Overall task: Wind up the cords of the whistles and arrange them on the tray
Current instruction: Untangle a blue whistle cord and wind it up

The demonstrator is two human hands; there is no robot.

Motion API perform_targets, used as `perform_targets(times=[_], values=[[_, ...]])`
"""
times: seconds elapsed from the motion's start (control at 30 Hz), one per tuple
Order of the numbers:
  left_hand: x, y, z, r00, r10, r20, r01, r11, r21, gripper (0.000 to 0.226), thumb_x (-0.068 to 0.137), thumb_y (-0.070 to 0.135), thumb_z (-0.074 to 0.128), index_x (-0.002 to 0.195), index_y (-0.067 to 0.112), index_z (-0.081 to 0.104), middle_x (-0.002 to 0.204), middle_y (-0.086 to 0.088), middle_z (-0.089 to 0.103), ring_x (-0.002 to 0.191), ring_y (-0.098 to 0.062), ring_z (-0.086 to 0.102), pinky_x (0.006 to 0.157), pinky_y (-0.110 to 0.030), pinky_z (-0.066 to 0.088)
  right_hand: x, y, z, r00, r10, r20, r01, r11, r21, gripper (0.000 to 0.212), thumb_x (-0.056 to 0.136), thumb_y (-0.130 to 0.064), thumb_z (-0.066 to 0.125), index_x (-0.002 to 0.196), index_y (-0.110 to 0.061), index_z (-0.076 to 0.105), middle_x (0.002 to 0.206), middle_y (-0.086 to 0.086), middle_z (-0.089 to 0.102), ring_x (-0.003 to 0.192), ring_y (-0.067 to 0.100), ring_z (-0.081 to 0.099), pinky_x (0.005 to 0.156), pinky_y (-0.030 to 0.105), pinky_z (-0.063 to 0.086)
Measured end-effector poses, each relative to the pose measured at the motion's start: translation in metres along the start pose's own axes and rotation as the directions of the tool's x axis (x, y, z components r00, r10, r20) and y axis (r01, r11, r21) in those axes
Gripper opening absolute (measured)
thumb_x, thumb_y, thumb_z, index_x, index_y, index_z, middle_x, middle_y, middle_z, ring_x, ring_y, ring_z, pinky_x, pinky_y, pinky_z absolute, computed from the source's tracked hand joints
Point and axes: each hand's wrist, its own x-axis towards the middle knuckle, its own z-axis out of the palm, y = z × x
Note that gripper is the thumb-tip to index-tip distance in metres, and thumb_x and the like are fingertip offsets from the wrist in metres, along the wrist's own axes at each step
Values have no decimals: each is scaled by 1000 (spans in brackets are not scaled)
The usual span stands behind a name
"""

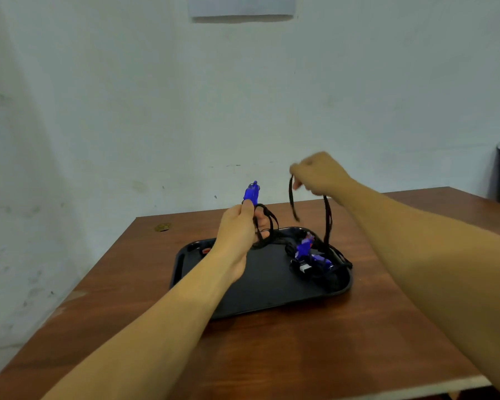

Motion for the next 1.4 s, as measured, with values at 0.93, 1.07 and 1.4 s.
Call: perform_targets(times=[0.93, 1.07, 1.4], values=[[-7, 47, -72, 919, -61, 389, 89, 995, -54, 26, 102, 19, 43, 79, 11, 51, 62, -1, 36, 46, -10, 32, 38, -19, 21, -59, -43, 106, 930, -338, -141, 366, 836, 408, 34, 105, -21, 41, 76, -28, 57, 67, 2, 57, 59, 9, 49, 56, 23, 39], [2, 48, -86, 923, 343, 176, -359, 602, 713, 30, 102, 20, 45, 73, 15, 49, 62, -1, 47, 53, -18, 41, 49, -27, 34, -62, -51, 96, 889, -411, 201, 456, 836, -305, 22, 103, -23, 36, 93, -14, 53, 73, 2, 53, 65, 23, 52, 58, 36, 37], [-7, 7, -93, 801, 209, 562, -479, -340, 809, 11, 97, 25, 43, 106, 30, 48, 103, 6, 62, 79, -29, 60, 60, -37, 40, -79, -67, 57, 724, -368, 584, 654, 634, -412, 32, 95, -25, 55, 66, -14, 63, 62, 1, 67, 59, 18, 58, 67, 36, 53]])
